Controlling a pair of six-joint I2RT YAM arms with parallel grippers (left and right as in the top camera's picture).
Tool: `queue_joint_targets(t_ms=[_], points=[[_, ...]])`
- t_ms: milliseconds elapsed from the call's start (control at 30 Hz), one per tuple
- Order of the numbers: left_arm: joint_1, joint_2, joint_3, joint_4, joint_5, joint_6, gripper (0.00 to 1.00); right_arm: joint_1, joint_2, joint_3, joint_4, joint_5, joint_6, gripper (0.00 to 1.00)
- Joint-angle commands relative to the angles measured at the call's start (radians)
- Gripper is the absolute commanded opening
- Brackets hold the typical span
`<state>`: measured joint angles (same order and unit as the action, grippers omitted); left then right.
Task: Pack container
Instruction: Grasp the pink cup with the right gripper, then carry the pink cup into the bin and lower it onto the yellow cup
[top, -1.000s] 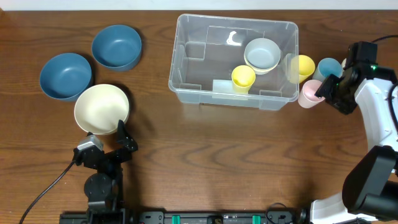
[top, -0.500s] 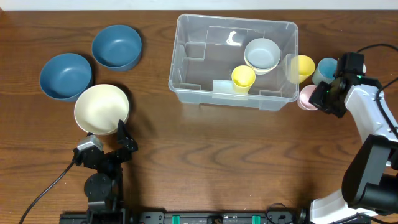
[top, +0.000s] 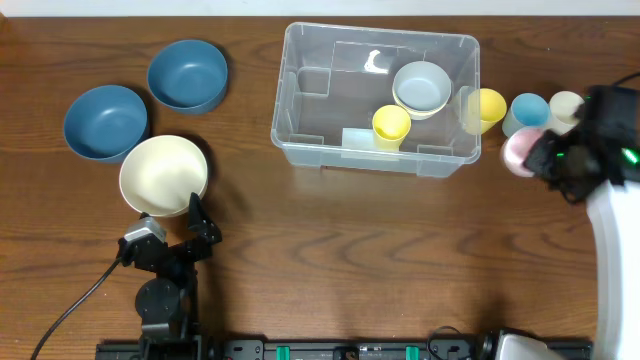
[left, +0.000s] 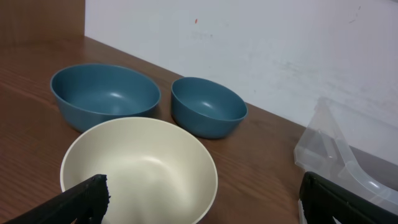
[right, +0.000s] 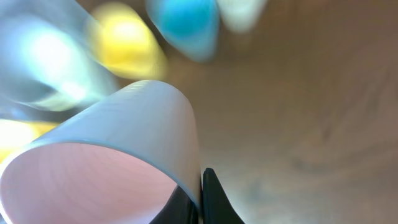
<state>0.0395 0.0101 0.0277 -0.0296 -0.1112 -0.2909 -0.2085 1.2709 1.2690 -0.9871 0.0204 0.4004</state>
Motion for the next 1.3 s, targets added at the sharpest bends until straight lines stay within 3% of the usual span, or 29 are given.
queue_joint_targets(t_ms=[0,200,433,700,1067,1100,1133,1167,1233,1267], points=[[0.005,-0.006,-0.023,-0.033,-0.012,0.009,0.98,0.045,-0.151,0.041,0.045,-0.090,-0.078,0.01],[0.005,-0.006,-0.023,-0.033,-0.012,0.009,0.98,0.234,-0.203,0.041,0.209,-0.144,-0.109,0.01],[0.005,-0.006,-0.023,-0.033,-0.012,0.009,0.98,0.410,0.023,0.041,0.330,-0.126,-0.079,0.01],[0.005,-0.006,-0.023,-0.033,-0.012,0.009,0.98,0.444,0.304,0.063,0.356,-0.137,-0.072,0.01],[0.005,-0.006,-0.023,-0.033,-0.012,0.009,0.98,0.451,0.438,0.063,0.360,-0.138,-0.072,0.01],[0.005,-0.006,-0.023,-0.033,-0.012,0.009,0.98,0.453,0.449,0.063,0.360,-0.139,-0.074,0.04],[0.005,-0.006,-0.023,-0.033,-0.012,0.009,0.98,0.456,0.456,0.063,0.361,-0.150,-0.084,0.14],[0.005,-0.006,-0.023,-0.033,-0.012,0.009,0.98,0.459,0.464,0.063,0.363,-0.157,-0.092,0.38],[0.005,-0.006,-0.023,-0.033,-0.012,0.009,0.98,0.465,0.471,0.063,0.363,-0.164,-0.103,0.71],[0.005,-0.006,-0.023,-0.033,-0.011,0.009,0.98,0.467,0.471,0.063,0.363,-0.165,-0.103,0.77]])
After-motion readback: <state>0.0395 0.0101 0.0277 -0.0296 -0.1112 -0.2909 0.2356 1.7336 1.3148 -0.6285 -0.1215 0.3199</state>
